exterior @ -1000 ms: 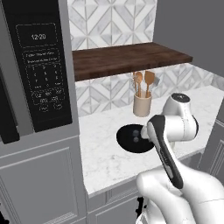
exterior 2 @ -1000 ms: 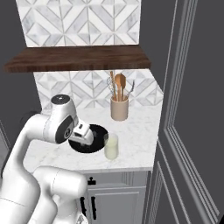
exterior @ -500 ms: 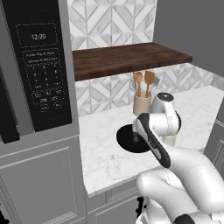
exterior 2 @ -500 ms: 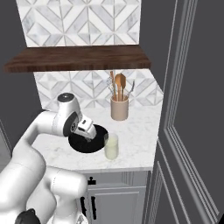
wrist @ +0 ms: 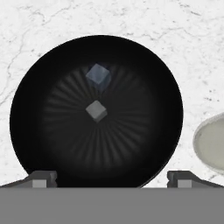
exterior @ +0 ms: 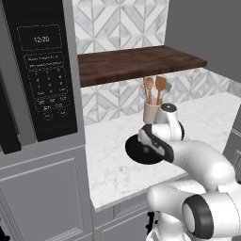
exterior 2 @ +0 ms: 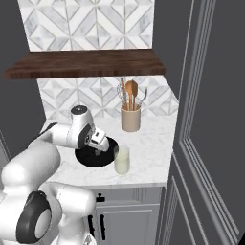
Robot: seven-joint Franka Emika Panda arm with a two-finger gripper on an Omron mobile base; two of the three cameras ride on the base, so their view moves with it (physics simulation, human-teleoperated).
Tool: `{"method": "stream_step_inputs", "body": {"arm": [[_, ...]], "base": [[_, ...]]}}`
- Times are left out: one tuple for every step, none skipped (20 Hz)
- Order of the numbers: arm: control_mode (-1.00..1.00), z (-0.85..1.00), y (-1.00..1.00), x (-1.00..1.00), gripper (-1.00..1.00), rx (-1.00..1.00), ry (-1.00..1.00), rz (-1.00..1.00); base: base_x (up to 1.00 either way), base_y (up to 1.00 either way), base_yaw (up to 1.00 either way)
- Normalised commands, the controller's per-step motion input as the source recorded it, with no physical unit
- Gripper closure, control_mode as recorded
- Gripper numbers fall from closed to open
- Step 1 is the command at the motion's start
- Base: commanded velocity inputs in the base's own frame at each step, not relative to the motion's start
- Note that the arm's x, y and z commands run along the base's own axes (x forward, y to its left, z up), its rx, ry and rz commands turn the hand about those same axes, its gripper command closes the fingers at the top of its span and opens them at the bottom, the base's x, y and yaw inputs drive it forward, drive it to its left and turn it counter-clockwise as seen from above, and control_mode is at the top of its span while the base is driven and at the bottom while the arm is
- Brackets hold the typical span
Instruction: Grab a lemon wedge from the fridge and one ice cube from the ice bowl, and put them in the glass of lemonade.
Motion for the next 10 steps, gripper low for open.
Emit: {"method": "stream_step_inputs", "body": {"arm": [[-1.0,-0.18,0.0,0.46,-1.0,0.0,0.03,0.0],[-1.0,-0.19,0.0,0.44,-1.0,0.0,0.02,0.0],[-1.0,-0.19,0.0,0.43,-1.0,0.0,0.03,0.0],[-1.0,-0.22,0.0,0.39,-1.0,0.0,0.02,0.0],[-1.0,-0.24,0.0,0.34,-1.0,0.0,0.04,-0.01],[-1.0,-0.25,0.0,0.27,-1.0,0.0,0.04,-0.02],[-1.0,-0.26,0.0,0.26,-1.0,0.0,0.03,-0.02],[-1.0,-0.25,0.0,0.29,-1.0,0.0,0.02,-0.02],[-1.0,-0.24,0.0,0.31,-1.0,0.0,0.02,-0.02],[-1.0,-0.24,0.0,0.32,-1.0,0.0,0.01,-0.02]], "base": [[0.0,0.0,0.0],[0.0,0.0,0.0],[0.0,0.0,0.0],[0.0,0.0,0.0],[0.0,0.0,0.0],[0.0,0.0,0.0],[0.0,0.0,0.0],[0.0,0.0,0.0],[0.0,0.0,0.0],[0.0,0.0,0.0]]}}
